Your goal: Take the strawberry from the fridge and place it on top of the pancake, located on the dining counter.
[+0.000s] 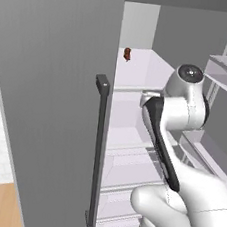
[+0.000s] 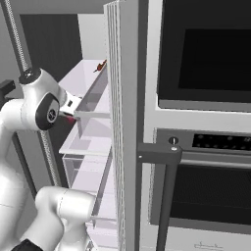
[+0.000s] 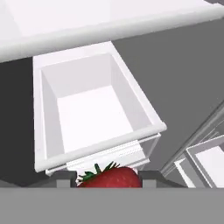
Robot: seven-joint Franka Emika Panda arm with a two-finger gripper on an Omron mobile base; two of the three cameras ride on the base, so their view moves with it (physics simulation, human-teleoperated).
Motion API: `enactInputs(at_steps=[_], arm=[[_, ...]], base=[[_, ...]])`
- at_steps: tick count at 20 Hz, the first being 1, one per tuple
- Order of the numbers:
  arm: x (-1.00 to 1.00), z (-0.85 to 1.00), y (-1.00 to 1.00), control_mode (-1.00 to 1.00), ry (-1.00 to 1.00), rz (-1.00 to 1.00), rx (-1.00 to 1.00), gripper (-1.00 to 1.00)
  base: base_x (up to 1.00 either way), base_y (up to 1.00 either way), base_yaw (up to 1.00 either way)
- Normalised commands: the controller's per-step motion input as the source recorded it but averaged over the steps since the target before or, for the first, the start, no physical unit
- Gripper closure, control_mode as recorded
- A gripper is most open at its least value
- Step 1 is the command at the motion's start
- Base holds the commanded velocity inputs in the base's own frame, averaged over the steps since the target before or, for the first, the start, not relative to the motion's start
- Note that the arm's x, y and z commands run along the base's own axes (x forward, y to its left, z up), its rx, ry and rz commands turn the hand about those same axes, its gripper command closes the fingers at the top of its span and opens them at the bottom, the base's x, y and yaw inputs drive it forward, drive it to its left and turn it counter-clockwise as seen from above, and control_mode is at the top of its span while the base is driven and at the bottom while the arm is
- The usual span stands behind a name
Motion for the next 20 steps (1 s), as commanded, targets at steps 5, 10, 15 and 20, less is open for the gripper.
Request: enactInputs(at_steps=[5,10,15,20], arm=[[-0.86,-0.68,0.04,-1.0,0.19,0.05,0.0,1.0],[-0.73,-0.64,0.05,-1.0,0.05,0.06,0.0,1.0],[-0.22,-0.52,0.1,-1.0,0.05,0.04,0.0,1.0],[0.0,-0.2,-0.01,-1.0,0.0,0.0,0.0,1.0]], base=[[0.0,0.0,0.0],[0.0,0.0,0.0],[0.0,0.0,0.0],[0.0,0.0,0.0]])
